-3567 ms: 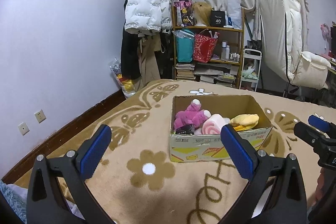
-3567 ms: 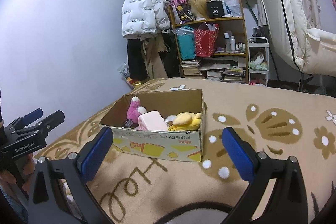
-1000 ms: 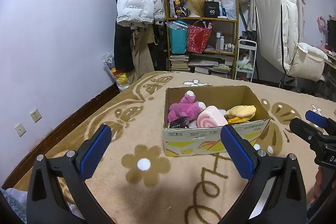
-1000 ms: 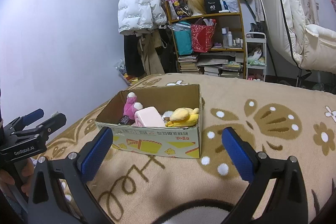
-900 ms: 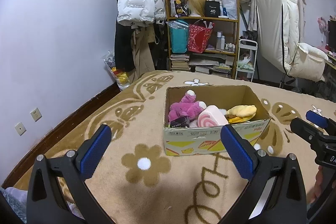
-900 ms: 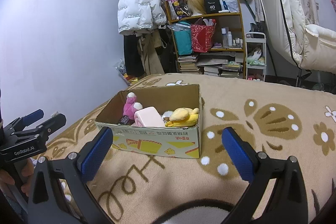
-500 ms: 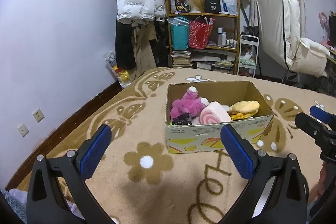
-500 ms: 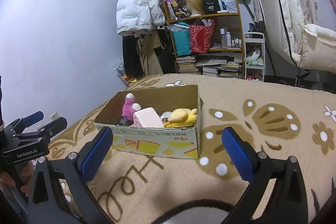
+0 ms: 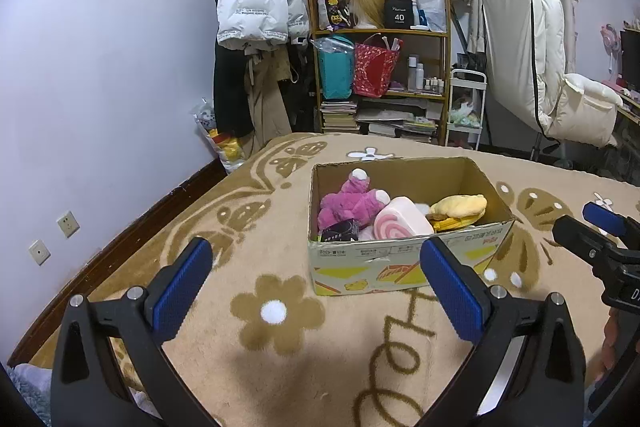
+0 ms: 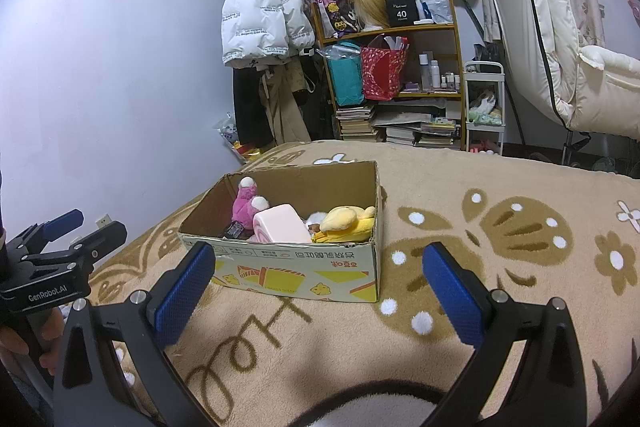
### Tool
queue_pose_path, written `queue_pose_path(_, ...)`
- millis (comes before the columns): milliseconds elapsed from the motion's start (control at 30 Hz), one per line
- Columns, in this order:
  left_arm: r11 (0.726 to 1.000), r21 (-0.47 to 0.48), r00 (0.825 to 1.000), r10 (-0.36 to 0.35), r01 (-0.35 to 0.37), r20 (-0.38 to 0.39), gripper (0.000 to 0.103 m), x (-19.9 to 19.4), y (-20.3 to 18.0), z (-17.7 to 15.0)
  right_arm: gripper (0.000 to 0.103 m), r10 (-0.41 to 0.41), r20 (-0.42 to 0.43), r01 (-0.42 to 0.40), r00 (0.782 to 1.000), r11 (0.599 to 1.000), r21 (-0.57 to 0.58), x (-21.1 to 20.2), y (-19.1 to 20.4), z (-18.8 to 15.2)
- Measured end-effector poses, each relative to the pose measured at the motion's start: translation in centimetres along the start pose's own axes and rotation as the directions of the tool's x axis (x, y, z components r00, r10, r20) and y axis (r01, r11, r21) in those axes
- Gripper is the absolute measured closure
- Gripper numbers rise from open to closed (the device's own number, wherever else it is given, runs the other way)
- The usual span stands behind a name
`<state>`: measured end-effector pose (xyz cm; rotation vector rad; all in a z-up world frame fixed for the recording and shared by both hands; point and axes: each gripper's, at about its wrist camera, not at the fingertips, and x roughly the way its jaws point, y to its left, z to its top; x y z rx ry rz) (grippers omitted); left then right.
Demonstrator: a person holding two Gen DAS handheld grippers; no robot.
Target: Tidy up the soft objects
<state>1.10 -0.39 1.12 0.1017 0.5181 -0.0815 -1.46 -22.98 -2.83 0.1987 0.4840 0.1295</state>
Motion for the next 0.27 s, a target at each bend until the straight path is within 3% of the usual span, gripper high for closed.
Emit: queue_pose_path(267, 1.000, -0.007, 1.000, 0.000, 0.000, -0.004, 0.001, -0.06, 0.03, -0.11, 0.000, -0.001, 0.001, 0.001, 1.000, 1.000, 0.000, 0.00, 0.06, 0.13)
